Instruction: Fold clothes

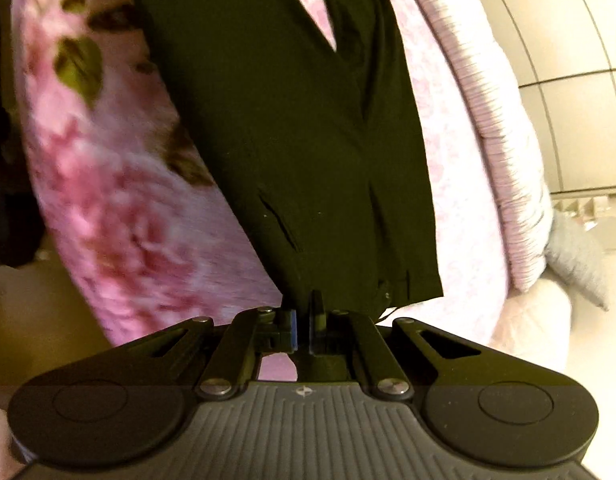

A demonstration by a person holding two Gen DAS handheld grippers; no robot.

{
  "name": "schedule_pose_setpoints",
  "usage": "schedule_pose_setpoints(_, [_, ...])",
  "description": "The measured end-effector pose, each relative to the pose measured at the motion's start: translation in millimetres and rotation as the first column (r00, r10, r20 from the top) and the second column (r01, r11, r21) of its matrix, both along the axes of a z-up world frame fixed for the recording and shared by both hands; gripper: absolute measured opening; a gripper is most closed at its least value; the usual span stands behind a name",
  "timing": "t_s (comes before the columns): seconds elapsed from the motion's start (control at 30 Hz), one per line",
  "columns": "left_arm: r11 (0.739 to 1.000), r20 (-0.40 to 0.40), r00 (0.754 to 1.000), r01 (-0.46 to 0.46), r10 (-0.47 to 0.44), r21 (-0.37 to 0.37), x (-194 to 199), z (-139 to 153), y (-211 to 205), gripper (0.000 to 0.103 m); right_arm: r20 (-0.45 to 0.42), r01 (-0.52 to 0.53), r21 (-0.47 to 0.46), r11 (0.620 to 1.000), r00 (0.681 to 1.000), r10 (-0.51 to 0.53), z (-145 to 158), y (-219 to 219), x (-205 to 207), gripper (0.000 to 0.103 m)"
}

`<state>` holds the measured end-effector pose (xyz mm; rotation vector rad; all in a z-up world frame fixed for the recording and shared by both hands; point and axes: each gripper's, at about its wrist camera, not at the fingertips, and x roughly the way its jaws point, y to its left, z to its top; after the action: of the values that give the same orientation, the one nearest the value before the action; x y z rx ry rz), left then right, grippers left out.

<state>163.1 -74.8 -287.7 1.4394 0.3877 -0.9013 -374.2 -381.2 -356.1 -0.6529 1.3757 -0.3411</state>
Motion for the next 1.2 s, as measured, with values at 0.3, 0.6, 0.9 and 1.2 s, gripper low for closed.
schedule_pose_setpoints(0.3, [0.994, 0.035, 0.994, 0.106, -0.105, -0.014, 65, 59, -188, 0.001, 0.056, 0.066, 0.028, 0.997, 0.996, -0.067, 68, -86, 35, 0.002])
schedule_pose_setpoints(0.6, [0.986, 0.037, 0.998, 0.049, -0.055, 0.158, 131, 11, -389, 0.001, 0.022, 0.109, 0.306, 0.946, 0.992, -0.122, 69, -265, 76, 0.002])
schedule_pose_setpoints(0.9, [0.964, 0.05, 0.996, 0.057, -0.073, 0.259, 164, -53, -492, 0.001, -0.039, 0.182, 0.452, 0.873, 0.982, -0.185, 0, -365, 111, 0.003])
schedule_pose_setpoints(1.2, [0.965, 0.06, 0.998, -0.005, -0.011, 0.264, 188, -103, -536, 0.002, -0.026, 0.268, 0.497, 0.825, 0.955, -0.295, -48, -405, 123, 0.004])
